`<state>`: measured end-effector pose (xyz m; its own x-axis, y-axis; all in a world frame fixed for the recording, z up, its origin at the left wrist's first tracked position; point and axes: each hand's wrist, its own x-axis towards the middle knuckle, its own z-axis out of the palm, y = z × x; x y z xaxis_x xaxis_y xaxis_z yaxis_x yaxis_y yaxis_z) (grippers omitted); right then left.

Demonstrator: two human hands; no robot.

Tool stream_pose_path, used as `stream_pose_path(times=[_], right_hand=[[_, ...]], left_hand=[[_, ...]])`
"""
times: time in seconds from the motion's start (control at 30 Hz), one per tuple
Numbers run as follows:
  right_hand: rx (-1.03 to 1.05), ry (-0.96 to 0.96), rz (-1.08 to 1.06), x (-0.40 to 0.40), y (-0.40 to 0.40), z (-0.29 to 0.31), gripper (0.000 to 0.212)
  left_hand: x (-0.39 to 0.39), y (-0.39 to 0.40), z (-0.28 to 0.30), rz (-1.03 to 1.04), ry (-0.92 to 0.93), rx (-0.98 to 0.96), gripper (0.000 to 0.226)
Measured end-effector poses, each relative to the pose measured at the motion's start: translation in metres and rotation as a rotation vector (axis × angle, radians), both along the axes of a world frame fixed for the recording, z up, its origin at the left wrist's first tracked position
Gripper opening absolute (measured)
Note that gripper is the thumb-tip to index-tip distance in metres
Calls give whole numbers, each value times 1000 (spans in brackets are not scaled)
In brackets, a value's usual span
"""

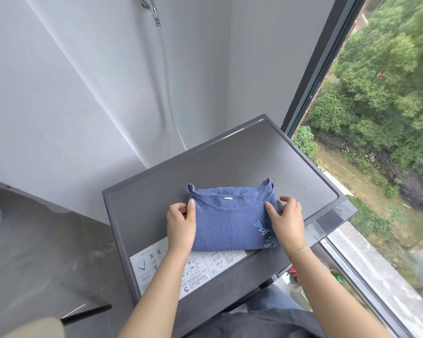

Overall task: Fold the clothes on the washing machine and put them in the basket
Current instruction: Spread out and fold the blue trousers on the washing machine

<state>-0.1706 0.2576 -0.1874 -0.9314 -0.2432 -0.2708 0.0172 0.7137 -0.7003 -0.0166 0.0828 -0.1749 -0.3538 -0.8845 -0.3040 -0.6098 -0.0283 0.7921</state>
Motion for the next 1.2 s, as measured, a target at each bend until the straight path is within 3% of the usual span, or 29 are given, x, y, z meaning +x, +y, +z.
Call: stream_pose_path(times=[0.07,0.2,0.33,0.5,0.67,0.9,1.03,1.2], right_hand=[[17,-48,3,-5,2,1,50],[-33,-233,70,-9,-7,13,29],[-175,-371,47,-12,-8,17,25],[-513,-605,27,-30,-6,31,23],[-654,-527,102,-51,-19,58,30],[-763,-404,37,-39,-9,84,23],[-815,-301,-94,-8,26,89,25],[-888,-179,-372,57,89,86,25]], left_hand=[[-9,-1,5,-14,-8,168,31],[-27,-1,3,-145,-84,334,37],[-32,2,6,-169,43,434,31],[-33,-1,20,-108,226,489,24],[-41,-8,53,-56,414,326,24],[-51,-4,76,-41,430,117,18],[-49,16,74,-143,409,66,19],[-43,55,70,-415,386,96,20]])
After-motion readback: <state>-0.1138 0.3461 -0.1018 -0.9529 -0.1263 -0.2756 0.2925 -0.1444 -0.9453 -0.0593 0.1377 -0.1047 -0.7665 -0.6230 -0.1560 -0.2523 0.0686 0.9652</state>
